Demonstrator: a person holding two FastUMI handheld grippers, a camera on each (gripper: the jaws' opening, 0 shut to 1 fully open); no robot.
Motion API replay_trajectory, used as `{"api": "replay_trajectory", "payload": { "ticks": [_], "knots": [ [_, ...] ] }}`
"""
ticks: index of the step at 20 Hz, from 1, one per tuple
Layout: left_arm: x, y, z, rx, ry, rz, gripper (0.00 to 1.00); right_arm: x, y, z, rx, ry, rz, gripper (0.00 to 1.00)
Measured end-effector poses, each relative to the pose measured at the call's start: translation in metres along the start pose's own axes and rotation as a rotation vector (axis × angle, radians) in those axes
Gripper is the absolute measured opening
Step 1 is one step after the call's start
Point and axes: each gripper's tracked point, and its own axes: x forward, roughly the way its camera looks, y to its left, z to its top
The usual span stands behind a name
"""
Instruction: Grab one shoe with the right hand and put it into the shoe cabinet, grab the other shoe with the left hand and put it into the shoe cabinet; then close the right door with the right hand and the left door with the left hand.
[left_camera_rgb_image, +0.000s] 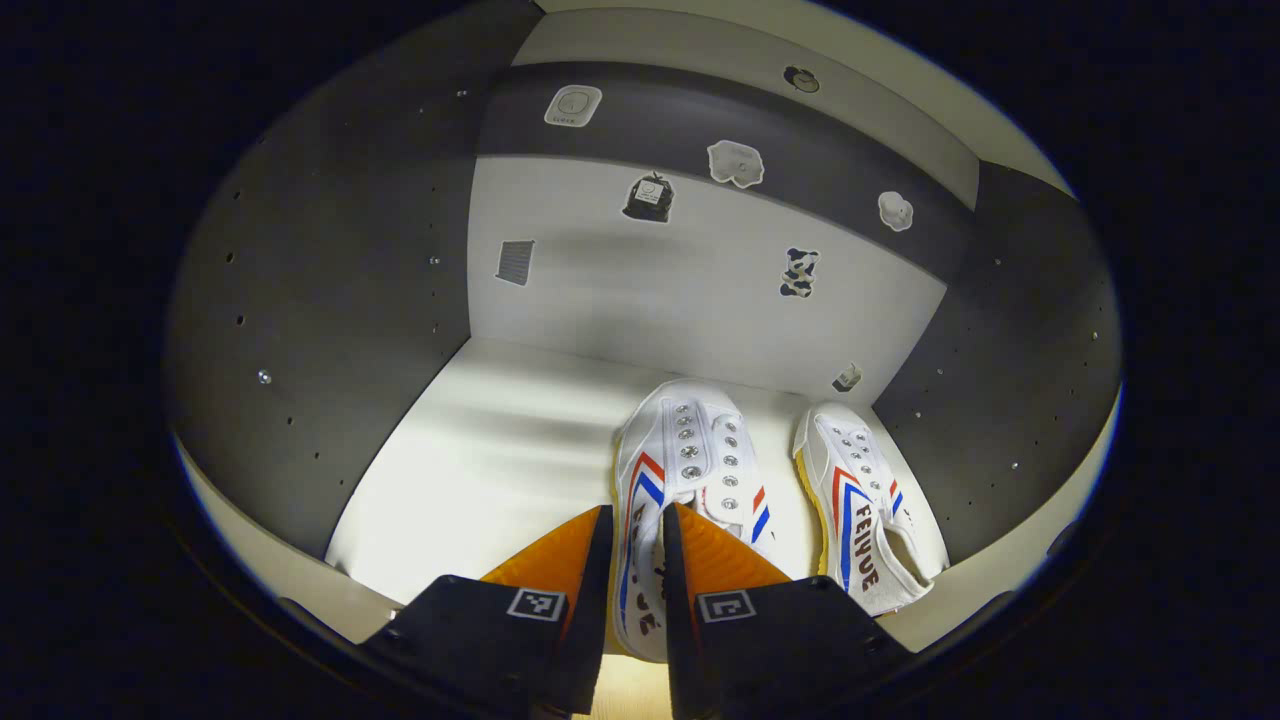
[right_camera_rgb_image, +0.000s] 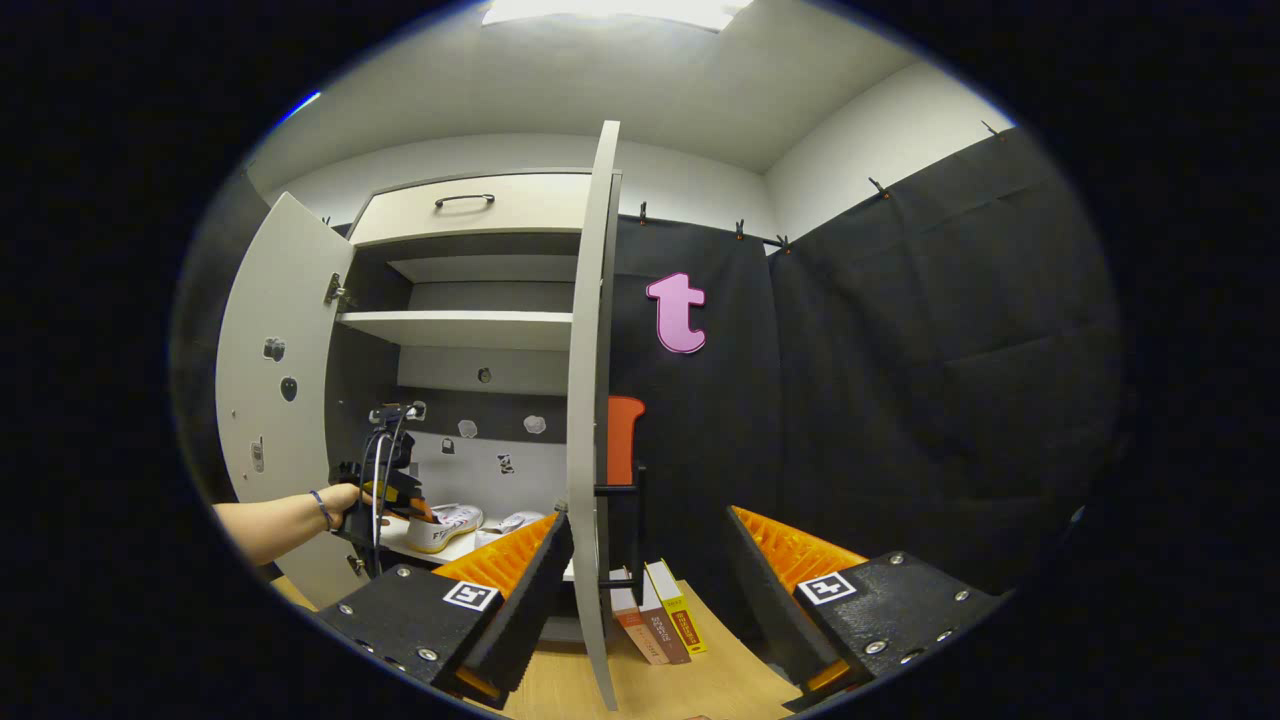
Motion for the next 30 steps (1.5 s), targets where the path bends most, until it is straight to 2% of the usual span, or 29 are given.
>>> {"api": "replay_trajectory", "payload": {
  "ticks": [1, 4, 7, 11, 15, 18, 20, 22, 23, 27, 30],
  "knots": [
    [-0.01, -0.003, 0.005, 0.005, -0.023, -0.012, 0.35, 0.002, -0.004, 0.0, 0.0, -0.003, 0.0, 0.93],
    [-0.046, -0.01, 0.028, 0.072, -0.141, -0.003, 0.96, 0.012, -0.013, -0.012, 0.01, 0.022, 0.014, 0.93],
    [-0.102, -0.029, 0.047, 0.12, -0.276, -0.051, 0.97, 0.026, -0.017, -0.028, 0.008, 0.056, 0.037, 0.93],
    [-0.195, -0.04, 0.043, 0.149, -0.402, -0.1, 0.97, 0.039, -0.009, -0.043, -0.004, 0.073, 0.079, 0.93],
    [-0.278, -0.026, 0.025, 0.164, -0.494, -0.101, 0.96, 0.045, -0.005, -0.052, -0.023, 0.094, 0.098, 0.92],
    [-0.324, -0.011, 0.011, 0.183, -0.53, -0.093, 0.98, 0.043, 0.001, -0.055, 0.022, 0.116, 0.108, 0.92],
    [-0.341, -0.002, 0.003, 0.161, -0.532, -0.094, 0.95, 0.039, 0.005, -0.051, 0.024, 0.108, 0.121, 0.89],
    [-0.355, 0.01, -0.003, 0.128, -0.526, -0.093, 0.96, 0.036, 0.013, -0.052, 0.03, 0.108, 0.134, 0.88],
    [-0.362, 0.015, -0.003, 0.121, -0.533, -0.086, 0.96, 0.036, 0.015, -0.051, 0.018, 0.098, 0.132, 0.81],
    [-0.384, 0.031, 0.001, 0.114, -0.575, -0.057, 0.96, 0.035, 0.031, -0.05, 0.019, 0.1, 0.16, 0.72],
    [-0.396, 0.042, 0.0, 0.101, -0.584, -0.05, 0.96, 0.033, 0.054, -0.05, 0.019, 0.097, 0.212, 0.71]
  ]
}}
